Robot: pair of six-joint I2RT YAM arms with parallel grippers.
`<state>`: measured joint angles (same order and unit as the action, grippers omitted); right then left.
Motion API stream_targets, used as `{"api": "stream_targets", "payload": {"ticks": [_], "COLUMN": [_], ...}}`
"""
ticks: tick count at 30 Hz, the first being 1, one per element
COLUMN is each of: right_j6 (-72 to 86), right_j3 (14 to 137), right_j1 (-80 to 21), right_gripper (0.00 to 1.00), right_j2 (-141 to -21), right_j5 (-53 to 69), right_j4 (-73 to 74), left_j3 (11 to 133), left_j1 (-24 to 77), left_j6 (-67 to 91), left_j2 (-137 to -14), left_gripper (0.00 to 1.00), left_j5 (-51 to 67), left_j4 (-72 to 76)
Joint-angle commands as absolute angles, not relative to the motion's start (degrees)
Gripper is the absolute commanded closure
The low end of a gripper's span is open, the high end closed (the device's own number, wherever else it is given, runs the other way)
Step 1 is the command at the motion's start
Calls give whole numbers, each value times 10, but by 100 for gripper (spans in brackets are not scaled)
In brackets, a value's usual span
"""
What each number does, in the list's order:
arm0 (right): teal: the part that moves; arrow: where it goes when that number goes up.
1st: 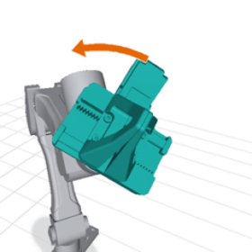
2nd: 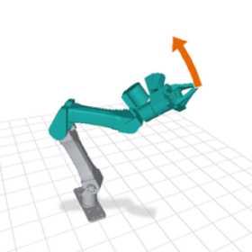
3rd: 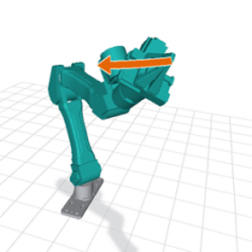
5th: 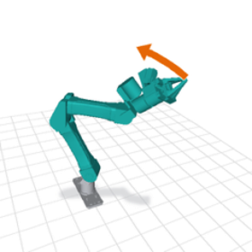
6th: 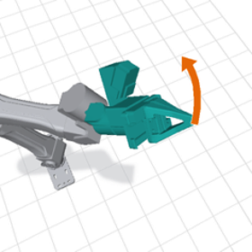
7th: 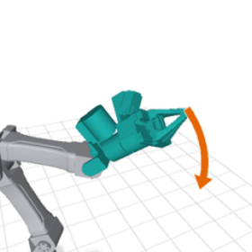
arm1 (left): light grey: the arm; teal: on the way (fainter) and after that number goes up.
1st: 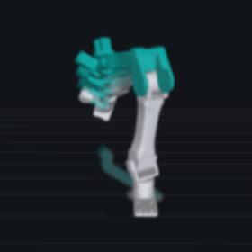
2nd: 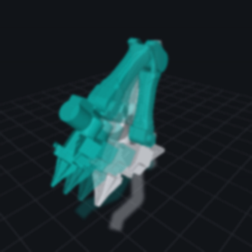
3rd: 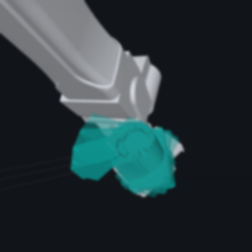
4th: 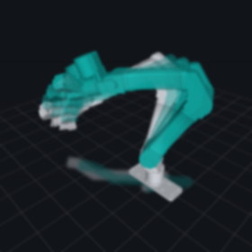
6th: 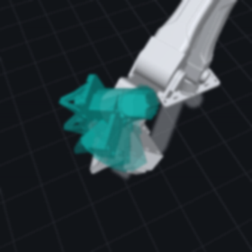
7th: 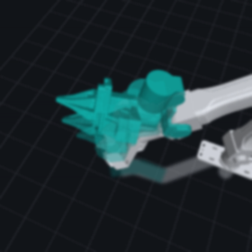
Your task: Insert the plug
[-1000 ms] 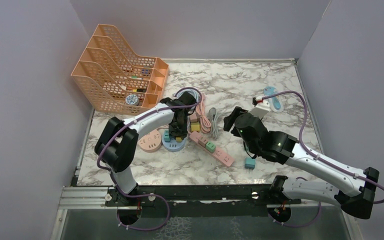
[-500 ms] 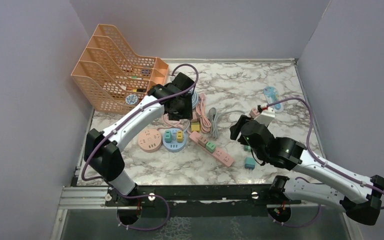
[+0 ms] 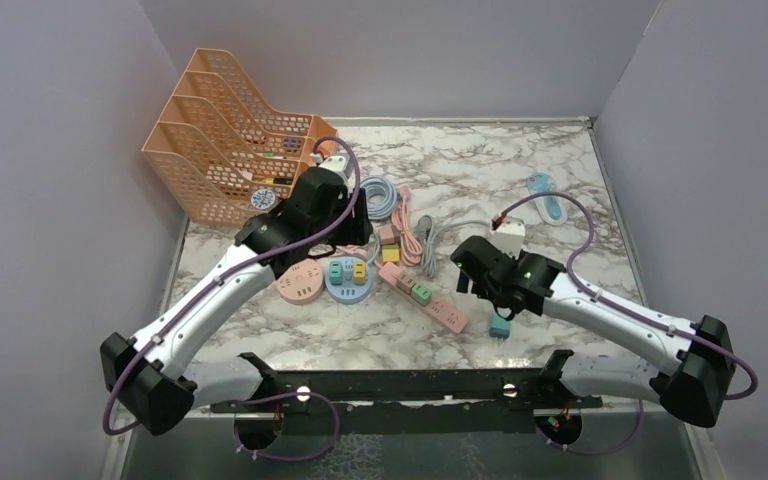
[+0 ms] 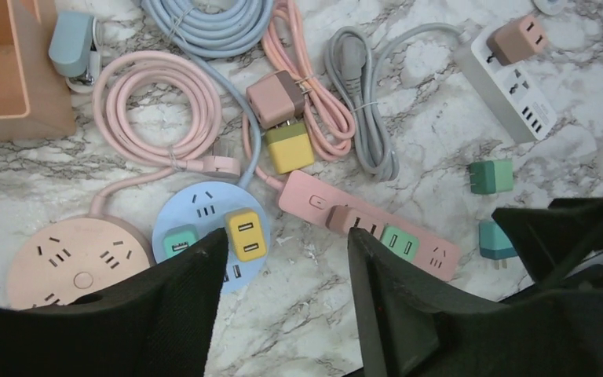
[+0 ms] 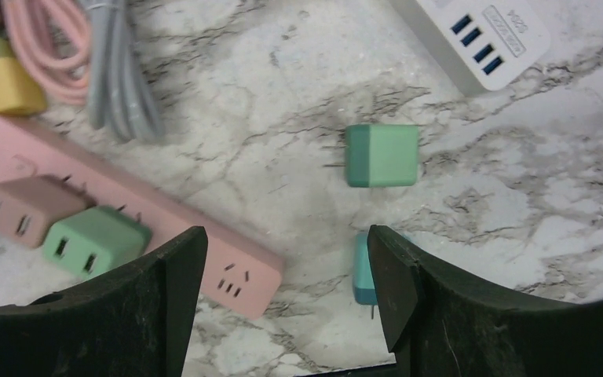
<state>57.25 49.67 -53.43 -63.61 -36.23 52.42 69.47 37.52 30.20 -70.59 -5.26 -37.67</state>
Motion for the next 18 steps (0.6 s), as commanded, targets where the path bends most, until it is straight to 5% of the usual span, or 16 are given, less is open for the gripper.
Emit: {"api": "stream_targets", "payload": {"ticks": [1, 6, 18], "right_j6": [556, 512, 481], "right_j3": [504, 464, 396], "right_j1": [-445, -365, -305], "right_gripper": [24, 23, 27], "right_j2": [-665, -665, -724], "right_j5": [-288, -248, -219], "right_j4": [557, 503, 399], "left_j3": [627, 529, 445], "left_j1": [376, 376, 376], "left_j6": [274, 282, 340], "left_j2": [-619, -508, -412], "left_gripper": [34, 2, 1], "left_j5": [-39, -29, 21], "left_j4": [-276, -194, -139]}}
